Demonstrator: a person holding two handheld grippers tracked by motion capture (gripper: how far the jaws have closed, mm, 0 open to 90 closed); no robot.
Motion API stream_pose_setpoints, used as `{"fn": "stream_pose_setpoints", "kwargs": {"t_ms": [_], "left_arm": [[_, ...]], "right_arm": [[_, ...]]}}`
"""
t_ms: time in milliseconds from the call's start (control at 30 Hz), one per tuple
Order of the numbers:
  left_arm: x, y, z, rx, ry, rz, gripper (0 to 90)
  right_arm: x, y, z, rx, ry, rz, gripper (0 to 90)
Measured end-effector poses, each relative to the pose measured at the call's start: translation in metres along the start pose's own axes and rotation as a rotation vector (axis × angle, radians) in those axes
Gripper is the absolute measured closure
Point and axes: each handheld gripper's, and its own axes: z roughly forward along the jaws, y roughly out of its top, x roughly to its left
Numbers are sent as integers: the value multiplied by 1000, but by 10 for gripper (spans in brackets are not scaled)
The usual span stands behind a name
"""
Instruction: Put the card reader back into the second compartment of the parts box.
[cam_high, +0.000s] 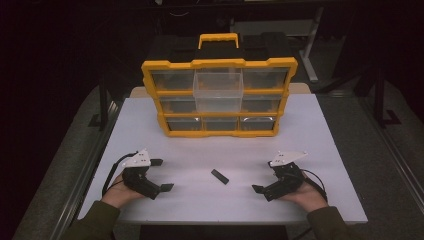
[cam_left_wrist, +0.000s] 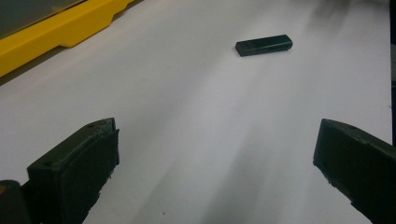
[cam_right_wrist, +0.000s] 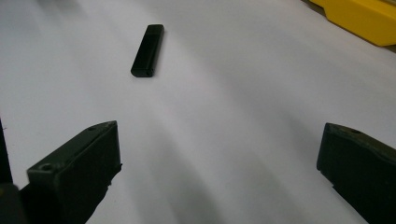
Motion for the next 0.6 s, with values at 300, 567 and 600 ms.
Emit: {"fn": "stream_pose_setpoints", "kwargs": {"t_ms": [300, 567, 600], "left_arm": [[0, 0, -2, -12, 4, -6, 0], [1, 0, -2, -14, -3, -9, 0], [0, 0, -2, -15, -4, -9, 0]], "right_arm": [[0, 7, -3, -10, 6, 0, 0], [1, 14, -4, -18, 18, -5, 0], [1, 15, -4, -21, 19, -9, 0]]}}
